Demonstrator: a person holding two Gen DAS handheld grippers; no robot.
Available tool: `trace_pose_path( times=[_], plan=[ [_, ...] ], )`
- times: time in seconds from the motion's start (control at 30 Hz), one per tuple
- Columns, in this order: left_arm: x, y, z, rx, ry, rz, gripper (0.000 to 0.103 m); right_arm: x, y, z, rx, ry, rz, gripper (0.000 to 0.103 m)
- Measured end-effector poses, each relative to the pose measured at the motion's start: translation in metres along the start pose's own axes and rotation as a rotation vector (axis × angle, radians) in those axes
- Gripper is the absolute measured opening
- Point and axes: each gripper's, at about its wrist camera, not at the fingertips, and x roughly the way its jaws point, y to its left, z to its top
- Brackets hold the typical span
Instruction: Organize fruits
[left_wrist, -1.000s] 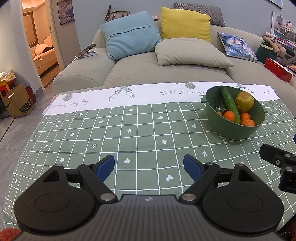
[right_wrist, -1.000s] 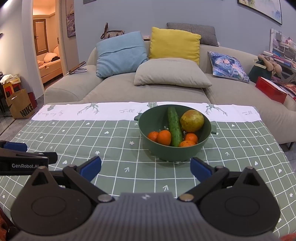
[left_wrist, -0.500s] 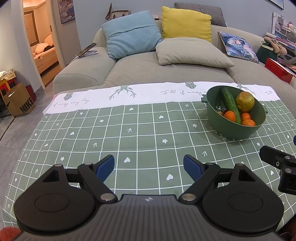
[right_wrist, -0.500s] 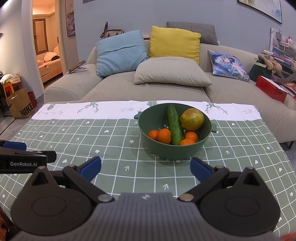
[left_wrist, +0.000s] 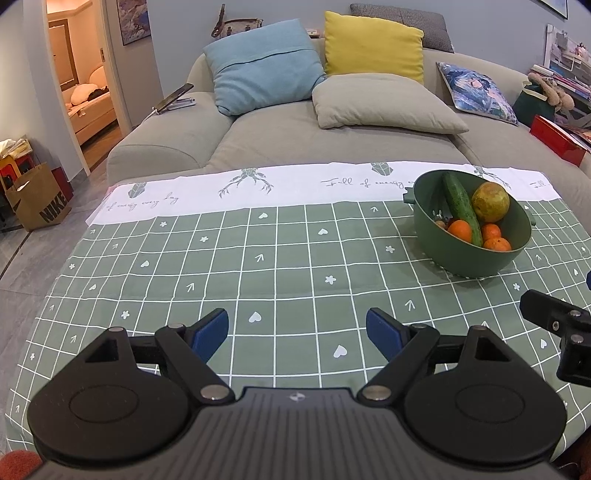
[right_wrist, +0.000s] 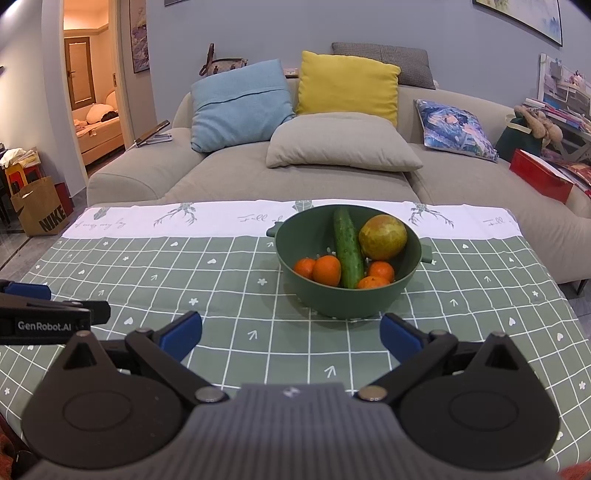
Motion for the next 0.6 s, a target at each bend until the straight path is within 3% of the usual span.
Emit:
trace_pose_path(
  times=[0.6],
  plan=[
    [0.0060, 0.0026, -0.0005, -0.009, 0.013, 0.006, 0.099, 0.0070, -0.0021, -0.0060, 0.012, 0.028, -0.007, 0.098]
  ],
)
